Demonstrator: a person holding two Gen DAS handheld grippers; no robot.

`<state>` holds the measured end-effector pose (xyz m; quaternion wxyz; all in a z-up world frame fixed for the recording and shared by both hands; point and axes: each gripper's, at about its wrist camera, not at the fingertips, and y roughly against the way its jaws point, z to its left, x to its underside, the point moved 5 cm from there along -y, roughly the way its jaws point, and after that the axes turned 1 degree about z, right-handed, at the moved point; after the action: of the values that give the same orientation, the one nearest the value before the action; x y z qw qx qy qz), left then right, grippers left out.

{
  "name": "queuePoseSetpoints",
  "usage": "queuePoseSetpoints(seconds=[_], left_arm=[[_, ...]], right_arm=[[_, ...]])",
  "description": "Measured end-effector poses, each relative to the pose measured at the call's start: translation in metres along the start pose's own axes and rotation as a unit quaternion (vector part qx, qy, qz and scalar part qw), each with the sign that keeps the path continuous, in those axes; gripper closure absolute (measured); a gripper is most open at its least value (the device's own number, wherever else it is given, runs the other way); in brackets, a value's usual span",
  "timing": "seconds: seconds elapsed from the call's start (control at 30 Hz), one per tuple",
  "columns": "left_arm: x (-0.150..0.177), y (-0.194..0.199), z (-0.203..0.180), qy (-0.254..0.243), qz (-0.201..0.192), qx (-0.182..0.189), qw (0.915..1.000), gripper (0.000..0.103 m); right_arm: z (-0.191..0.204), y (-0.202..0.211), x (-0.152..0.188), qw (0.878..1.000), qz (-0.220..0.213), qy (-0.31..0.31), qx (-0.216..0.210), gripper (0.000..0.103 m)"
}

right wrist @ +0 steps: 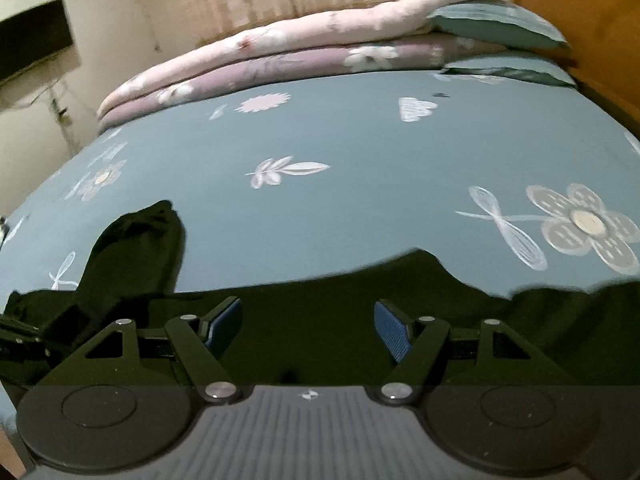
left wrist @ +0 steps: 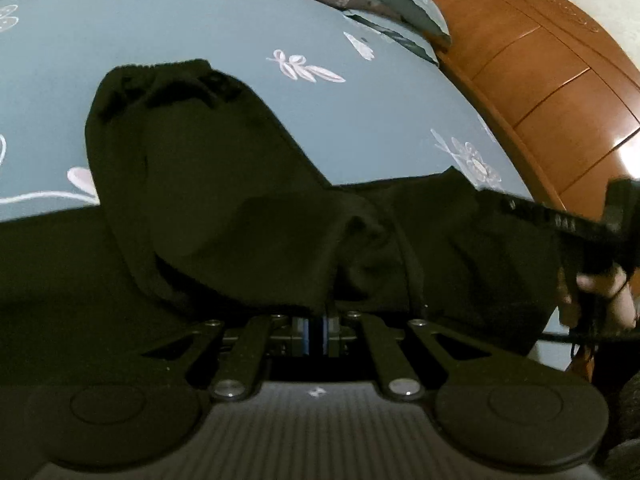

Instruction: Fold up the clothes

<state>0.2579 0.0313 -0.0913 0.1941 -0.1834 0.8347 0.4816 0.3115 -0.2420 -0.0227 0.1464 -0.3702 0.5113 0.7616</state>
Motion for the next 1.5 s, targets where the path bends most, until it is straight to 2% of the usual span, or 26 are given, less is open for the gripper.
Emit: queuePoseSetpoints(seconds=[0.1,0.2,0.27,0.3,0.37,0.4,0.5,0.7,0.8,0.87,0.97,1.07,1.17,1.23,1.27,1.33,1.37,1.43,1.5], left_arm=[[-0.001,0.001,0.002,0.003,-0.006,0.008,0.9999,0.099],[0.0,0.001,0.004,0.0,-0.007,0.015,0.9999,0.099],[0.0,-0.002,0.008,0.0,-0.001,0.013,0.9999,0.092],[0.0,-0.004,0.01,0.003,0.004,0.011,0.9999,0.09],[-0.002,-0.003,0.015,0.013,0.011,0.013,0.9998,0.084],[-0.003,-0.002,0.016,0.014,0.013,0.016,0.9997,0.083],[-0.005,0.01,0.018,-0.003,0.031,0.01,0.9995,0.07],[-0.016,0.049,0.025,-0.073,0.072,-0.021,0.9945,0.066],[-0.036,0.064,0.025,-0.125,0.063,-0.051,0.9889,0.066],[-0.056,0.065,0.02,-0.152,0.045,-0.05,0.9861,0.062],[-0.082,0.046,0.0,-0.196,0.035,-0.016,0.9798,0.059],[-0.101,0.013,-0.034,-0.255,0.033,0.038,0.9656,0.059],[-0.115,-0.03,-0.082,-0.312,0.034,0.096,0.9445,0.064],[-0.12,-0.059,-0.121,-0.343,0.035,0.143,0.9276,0.07],[-0.122,-0.073,-0.14,-0.359,0.035,0.166,0.9179,0.07],[-0.121,-0.1,-0.175,-0.369,0.038,0.212,0.904,0.07],[-0.118,-0.113,-0.19,-0.367,0.046,0.229,0.9003,0.07],[-0.114,-0.141,-0.211,-0.352,0.063,0.247,0.9008,0.07],[-0.113,-0.169,-0.225,-0.334,0.071,0.241,0.9084,0.07]], right_arm=[[0.009,-0.022,-0.009,1.0,0.015,0.019,-0.006,0.026],[0.009,-0.051,-0.008,0.999,0.041,0.012,-0.011,0.026],[0.006,-0.069,-0.005,0.999,0.053,-0.001,-0.007,0.025],[0.006,-0.075,-0.005,0.999,0.052,-0.004,-0.007,0.02],[0.009,-0.076,-0.008,0.999,0.043,-0.008,-0.01,0.017],[0.01,-0.073,-0.009,0.999,0.039,-0.01,-0.01,0.017],[0.013,-0.054,-0.014,1.0,0.025,-0.015,-0.008,0.017],[0.0,0.0,0.005,0.997,0.03,-0.041,0.055,0.017],[-0.009,0.022,0.03,0.992,0.042,-0.063,0.103,0.017],[-0.013,0.029,0.049,0.987,0.057,-0.082,0.127,0.017],[-0.016,0.032,0.078,0.978,0.074,-0.129,0.148,0.017],[-0.008,0.045,0.09,0.973,0.057,-0.156,0.16,0.017],[-0.003,0.067,0.097,0.968,0.037,-0.166,0.185,0.017],[-0.004,0.084,0.103,0.962,0.027,-0.171,0.212,0.017],[-0.005,0.092,0.107,0.958,0.022,-0.18,0.221,0.017],[-0.007,0.109,0.115,0.951,0.012,-0.2,0.237,0.017],[-0.008,0.117,0.119,0.947,0.006,-0.209,0.245,0.017],[-0.011,0.13,0.126,0.939,-0.001,-0.225,0.259,0.017],[-0.016,0.141,0.131,0.932,-0.007,-0.238,0.271,0.017]])
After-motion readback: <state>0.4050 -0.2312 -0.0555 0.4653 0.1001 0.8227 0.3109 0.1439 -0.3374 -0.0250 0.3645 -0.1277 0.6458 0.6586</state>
